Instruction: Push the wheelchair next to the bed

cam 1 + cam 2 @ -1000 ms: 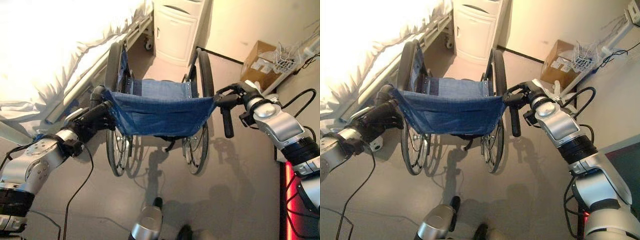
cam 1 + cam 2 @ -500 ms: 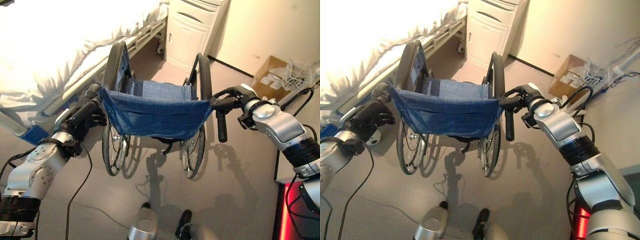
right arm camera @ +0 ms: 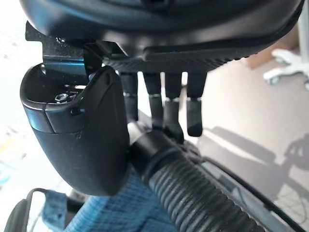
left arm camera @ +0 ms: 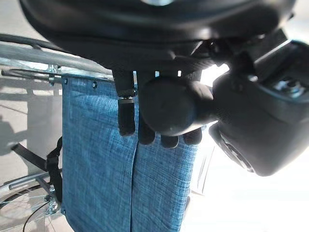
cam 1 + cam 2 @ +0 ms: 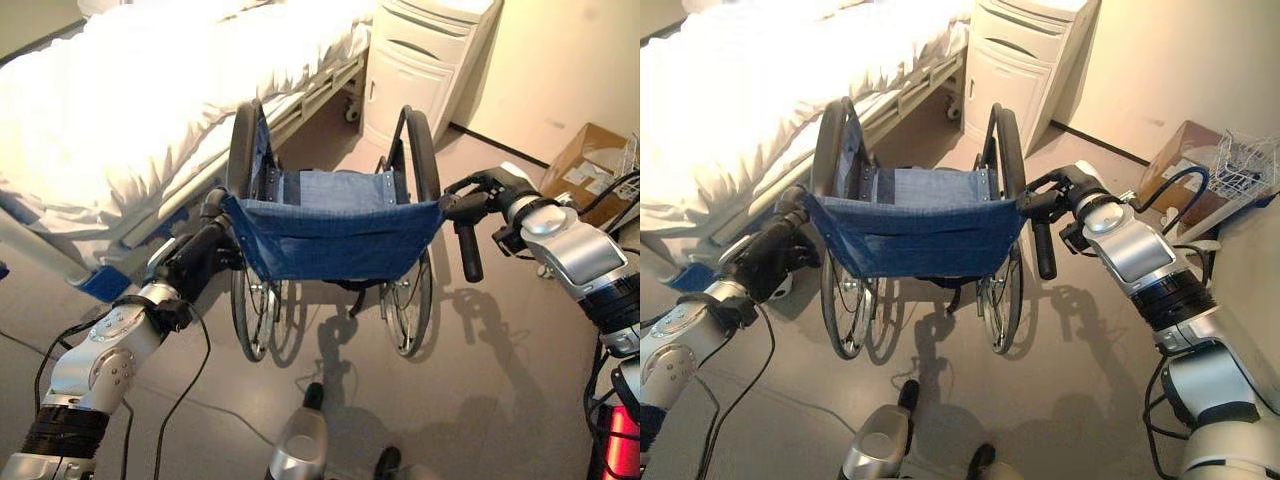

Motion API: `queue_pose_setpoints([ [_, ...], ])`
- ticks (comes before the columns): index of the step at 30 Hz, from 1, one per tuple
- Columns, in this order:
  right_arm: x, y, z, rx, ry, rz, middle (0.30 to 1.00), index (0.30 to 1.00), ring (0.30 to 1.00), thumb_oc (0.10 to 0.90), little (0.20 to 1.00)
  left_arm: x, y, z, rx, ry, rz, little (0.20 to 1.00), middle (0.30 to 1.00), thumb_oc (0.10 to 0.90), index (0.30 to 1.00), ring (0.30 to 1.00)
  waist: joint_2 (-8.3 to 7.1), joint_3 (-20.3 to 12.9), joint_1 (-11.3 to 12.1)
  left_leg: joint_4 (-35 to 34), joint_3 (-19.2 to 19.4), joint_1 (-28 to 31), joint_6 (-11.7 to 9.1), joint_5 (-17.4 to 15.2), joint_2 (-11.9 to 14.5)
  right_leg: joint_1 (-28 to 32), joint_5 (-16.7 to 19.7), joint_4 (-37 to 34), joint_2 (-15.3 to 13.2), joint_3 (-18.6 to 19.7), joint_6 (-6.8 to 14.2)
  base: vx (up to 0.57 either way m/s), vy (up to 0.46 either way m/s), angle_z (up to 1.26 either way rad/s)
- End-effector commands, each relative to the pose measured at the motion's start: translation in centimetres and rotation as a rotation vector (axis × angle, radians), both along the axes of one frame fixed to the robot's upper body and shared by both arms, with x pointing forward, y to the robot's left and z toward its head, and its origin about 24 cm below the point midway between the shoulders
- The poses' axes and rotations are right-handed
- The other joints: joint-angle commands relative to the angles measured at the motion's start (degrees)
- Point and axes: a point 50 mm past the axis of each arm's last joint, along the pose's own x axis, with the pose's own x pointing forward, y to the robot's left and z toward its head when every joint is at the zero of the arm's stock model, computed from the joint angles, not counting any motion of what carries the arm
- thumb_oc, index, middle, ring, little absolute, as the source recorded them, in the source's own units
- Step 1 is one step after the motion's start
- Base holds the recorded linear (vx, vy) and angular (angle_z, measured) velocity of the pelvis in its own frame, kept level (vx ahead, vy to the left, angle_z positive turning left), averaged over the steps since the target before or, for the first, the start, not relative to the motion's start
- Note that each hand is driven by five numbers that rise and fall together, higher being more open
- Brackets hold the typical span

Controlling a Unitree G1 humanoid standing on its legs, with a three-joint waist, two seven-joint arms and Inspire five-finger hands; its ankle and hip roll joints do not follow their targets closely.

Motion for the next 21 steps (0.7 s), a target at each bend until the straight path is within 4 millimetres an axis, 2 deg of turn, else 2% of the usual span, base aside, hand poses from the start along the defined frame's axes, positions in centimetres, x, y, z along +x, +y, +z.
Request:
queue_pose_setpoints([
  [1,-1.4,3.5,0.0,0.08,-0.036,0.256,0.3,0.3,0.3,0.4,0.3,1.9,1.6,6.0,0.006,-0.297,0.042,0.3,0.3,0.4,0.3,0.3,0.3,-7.49,-5.11,-4.9,-4.94,-7.48,-6.36,9.0,3.19,5.77,2.34,-2.26,3.05,-3.71,0.28,0.31,0.318,-0.07],
  [2,-1.7,3.2,-0.7,0.091,-0.031,0.246,0.3,0.3,0.3,0.4,0.3,2.2,1.7,6.6,0.008,-0.3,0.035,0.3,0.3,0.4,0.3,0.3,-0.09,-7.54,-5.09,-2.63,-4.34,-8.0,-5.5,6.96,2.15,6.63,2.05,-1.2,1.66,-3.92,1.41,0.29,0.294,-0.02],
  [3,-1.8,3.2,-0.9,0.094,-0.029,0.242,0.3,0.3,0.3,0.4,0.3,2.3,1.7,6.7,0.01,-0.3,0.032,0.3,0.3,0.4,0.3,0.3,-0.24,-7.55,-5.03,-2.17,-4.28,-8.09,-5.31,6.6,1.88,6.78,2.01,-1.04,1.37,-3.98,1.66,0.25,0.238,0.03],
  [5,-2.1,3.3,-1.4,0.121,-0.037,0.231,0.3,0.3,0.3,0.4,0.3,2.9,1.7,7.7,0.038,-0.308,0.012,0.3,0.3,0.4,0.3,0.3,-0.84,-7.22,-4.76,-1.1,-4.34,-7.58,-3.75,5.21,0.02,5.46,3.24,3.64,-1.17,-5.42,3.71,0.19,0.205,0.04],
  [7,-2.2,3.7,-1.4,0.141,-0.046,0.24,0.3,0.3,0.3,0.4,0.3,3.1,1.9,8.4,0.063,-0.32,0.009,0.3,0.3,0.4,0.3,0.3,-1.28,-7.04,-4.23,-1.18,-3.65,-6.99,-2.9,4.41,-0.79,3.93,5.67,7.48,-3.33,-7.12,4.57,0.12,0.158,-0.01],
  [9,-2.2,4.5,-1.2,0.156,-0.053,0.272,0.3,0.3,0.3,0.4,0.3,3.2,2.0,8.9,0.076,-0.335,0.025,0.3,0.3,0.4,0.3,0.3,-1.28,-6.87,-4.18,-1.6,-2.14,-6.23,-2.6,3.83,-0.68,2.59,6.73,8.99,-4.26,-8.21,4.49,0.05,0.115,-0.22],
  [12,-2.2,5.8,-1.1,0.159,-0.061,0.308,0.3,0.3,0.3,0.4,0.3,3.7,1.8,9.8,0.093,-0.357,0.027,0.3,0.3,0.4,0.3,0.3,-1.06,-6.26,-4.99,-2.33,-0.53,-5.56,-2.57,3.48,-1.24,0.57,5.06,5.19,-1.37,-8.11,3.43,0.02,0.074,-0.38],
  [13,-2.2,6.1,-0.9,0.159,-0.067,0.321,0.3,0.3,0.3,0.4,0.3,3.5,1.7,10.3,0.103,-0.37,0.035,0.3,0.3,0.4,0.3,0.3,-1.58,-5.8,-4.82,-1.59,0.35,-5.9,-2.96,3.07,-1.63,-0.04,5.52,0.57,-0.69,-9.61,2.64,-0.05,0.023,-0.43],
  [15,-1.9,6.6,-0.6,0.153,-0.073,0.34,0.3,0.3,0.3,0.4,0.3,3.3,1.8,10.5,0.106,-0.388,0.052,0.3,0.3,0.4,0.3,0.3,-2.09,-4.98,-4.37,0.39,1.5,-7.07,-3.27,2.25,-1.81,-0.19,6.82,-2.89,-0.44,-10.81,1.82,-0.06,-0.004,-0.51],
  [18,-1.7,6.8,-0.6,0.156,-0.067,0.338,0.3,0.3,0.3,0.4,0.3,3.4,1.4,10.5,0.093,-0.393,0.043,0.3,0.3,0.4,0.3,0.3,-2.39,-4.73,-4.7,1.66,1.19,-8.0,-2.85,1.72,-2.13,0.13,7.28,-4.43,0.6,-8.3,1.19,0.04,-0.041,-0.2],
  [21,-1.8,6.3,-0.9,0.158,-0.059,0.324,0.3,0.3,0.3,0.4,0.3,3.0,0.6,10.0,0.105,-0.379,0.018,0.3,0.3,0.4,0.3,0.3,-2.93,-5.81,-4.18,0.56,0.85,-7.27,-3.06,1.77,-2.97,1.11,8.75,-7.45,0.71,-9.15,1.71,0.08,-0.024,-0.03],
])
